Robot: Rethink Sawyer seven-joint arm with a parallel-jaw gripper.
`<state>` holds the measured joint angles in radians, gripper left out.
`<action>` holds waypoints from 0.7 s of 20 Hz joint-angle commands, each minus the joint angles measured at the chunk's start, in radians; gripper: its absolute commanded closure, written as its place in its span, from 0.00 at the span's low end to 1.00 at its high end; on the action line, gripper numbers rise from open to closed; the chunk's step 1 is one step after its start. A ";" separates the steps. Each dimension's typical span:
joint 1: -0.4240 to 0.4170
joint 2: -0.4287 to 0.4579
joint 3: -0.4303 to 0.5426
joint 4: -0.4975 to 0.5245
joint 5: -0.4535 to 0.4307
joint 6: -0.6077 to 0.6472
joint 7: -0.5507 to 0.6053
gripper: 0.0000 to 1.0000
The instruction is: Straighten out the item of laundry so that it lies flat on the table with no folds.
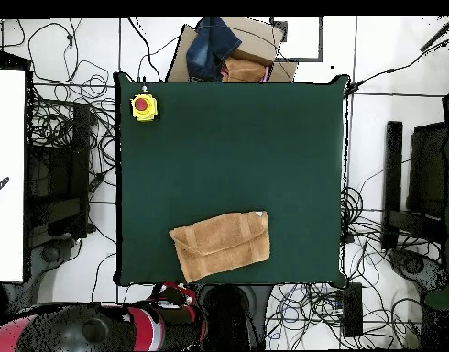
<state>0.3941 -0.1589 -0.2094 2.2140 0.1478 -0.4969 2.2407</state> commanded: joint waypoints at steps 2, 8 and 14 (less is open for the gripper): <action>-0.106 -0.015 0.045 -0.036 -0.360 -0.007 -0.056 0.00; -0.092 -0.068 0.038 -0.054 -0.421 0.077 0.002 0.00; -0.065 -0.072 0.041 -0.074 -0.425 0.117 0.036 0.00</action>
<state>0.3177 -0.2247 -0.2092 2.2159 -0.2676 -0.4871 2.2405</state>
